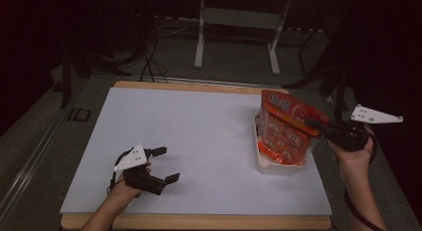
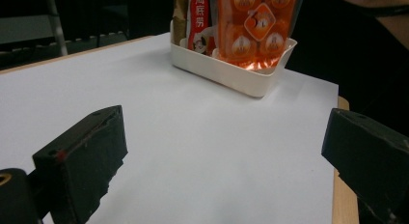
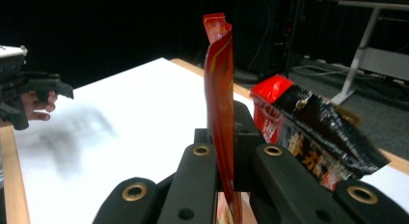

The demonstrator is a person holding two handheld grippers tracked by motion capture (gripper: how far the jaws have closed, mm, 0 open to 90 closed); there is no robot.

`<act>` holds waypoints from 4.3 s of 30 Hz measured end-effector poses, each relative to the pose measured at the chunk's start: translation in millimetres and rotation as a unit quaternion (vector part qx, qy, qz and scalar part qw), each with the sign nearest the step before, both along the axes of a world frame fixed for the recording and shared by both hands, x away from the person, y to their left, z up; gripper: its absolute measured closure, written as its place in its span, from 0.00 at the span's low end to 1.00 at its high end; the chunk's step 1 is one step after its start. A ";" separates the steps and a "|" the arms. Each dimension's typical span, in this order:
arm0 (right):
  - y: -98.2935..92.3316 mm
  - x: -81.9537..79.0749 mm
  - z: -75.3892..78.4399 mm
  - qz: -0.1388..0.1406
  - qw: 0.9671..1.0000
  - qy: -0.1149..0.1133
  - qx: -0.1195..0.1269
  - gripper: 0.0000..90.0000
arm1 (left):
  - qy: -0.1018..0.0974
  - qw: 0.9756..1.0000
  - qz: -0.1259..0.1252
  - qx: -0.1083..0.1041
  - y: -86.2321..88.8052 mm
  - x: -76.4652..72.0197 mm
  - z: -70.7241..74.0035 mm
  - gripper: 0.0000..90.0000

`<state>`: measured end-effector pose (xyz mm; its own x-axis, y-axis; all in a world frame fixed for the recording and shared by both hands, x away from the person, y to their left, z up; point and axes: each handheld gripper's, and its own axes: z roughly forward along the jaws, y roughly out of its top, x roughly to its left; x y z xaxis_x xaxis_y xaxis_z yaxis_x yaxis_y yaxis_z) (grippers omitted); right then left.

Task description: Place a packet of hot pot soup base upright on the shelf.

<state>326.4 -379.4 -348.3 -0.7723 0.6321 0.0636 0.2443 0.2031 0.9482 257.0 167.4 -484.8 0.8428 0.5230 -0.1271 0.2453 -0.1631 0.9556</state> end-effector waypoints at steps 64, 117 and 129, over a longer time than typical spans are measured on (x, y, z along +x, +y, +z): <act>48.5 -54.9 21.6 0.003 0.997 -0.048 0.058 0.17 | 0.003 1.000 0.000 0.009 -2.0 -5.1 -4.7 0.03; 108.0 -72.4 -101.6 0.086 0.996 0.028 -0.024 0.16 | -0.014 1.000 -0.008 0.016 -2.5 -13.7 -3.3 0.03; 101.7 -69.8 -109.9 0.080 0.996 0.025 -0.042 0.16 | -0.018 1.000 -0.012 0.016 -5.1 -14.6 -3.8 0.03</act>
